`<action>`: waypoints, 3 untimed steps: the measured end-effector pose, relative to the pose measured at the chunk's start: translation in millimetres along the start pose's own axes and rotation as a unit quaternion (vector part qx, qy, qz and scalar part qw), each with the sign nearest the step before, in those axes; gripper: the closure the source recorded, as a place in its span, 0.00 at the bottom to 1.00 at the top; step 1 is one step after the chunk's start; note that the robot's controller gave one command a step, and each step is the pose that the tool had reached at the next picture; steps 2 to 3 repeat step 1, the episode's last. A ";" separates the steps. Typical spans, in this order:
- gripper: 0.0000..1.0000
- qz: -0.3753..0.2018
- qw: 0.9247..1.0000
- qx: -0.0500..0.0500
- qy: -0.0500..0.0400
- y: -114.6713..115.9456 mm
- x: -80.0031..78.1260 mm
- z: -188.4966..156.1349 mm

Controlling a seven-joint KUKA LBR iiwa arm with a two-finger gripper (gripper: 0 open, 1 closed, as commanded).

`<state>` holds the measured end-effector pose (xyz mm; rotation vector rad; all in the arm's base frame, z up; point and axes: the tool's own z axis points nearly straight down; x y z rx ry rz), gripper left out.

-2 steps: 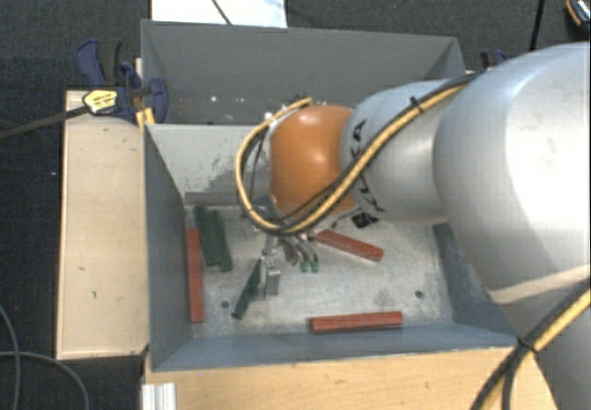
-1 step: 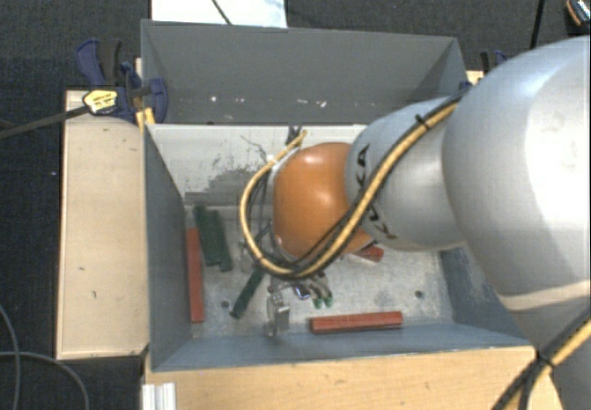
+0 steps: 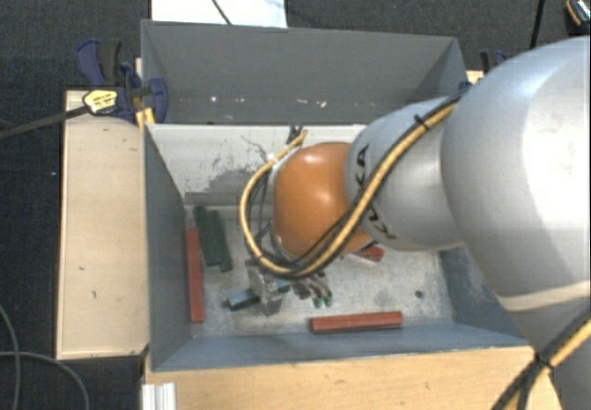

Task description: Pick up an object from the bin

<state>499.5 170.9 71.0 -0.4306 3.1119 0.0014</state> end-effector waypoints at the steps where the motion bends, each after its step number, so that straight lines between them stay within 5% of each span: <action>1: 1.00 -0.039 0.999 0.001 -0.007 -26.6 -51.1 -132.8; 3: 1.00 -0.039 0.999 0.001 -0.007 -26.6 -51.1 -132.8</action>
Offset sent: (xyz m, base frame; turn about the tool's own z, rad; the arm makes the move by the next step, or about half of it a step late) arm 0.0526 -0.0117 0.1271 -0.0797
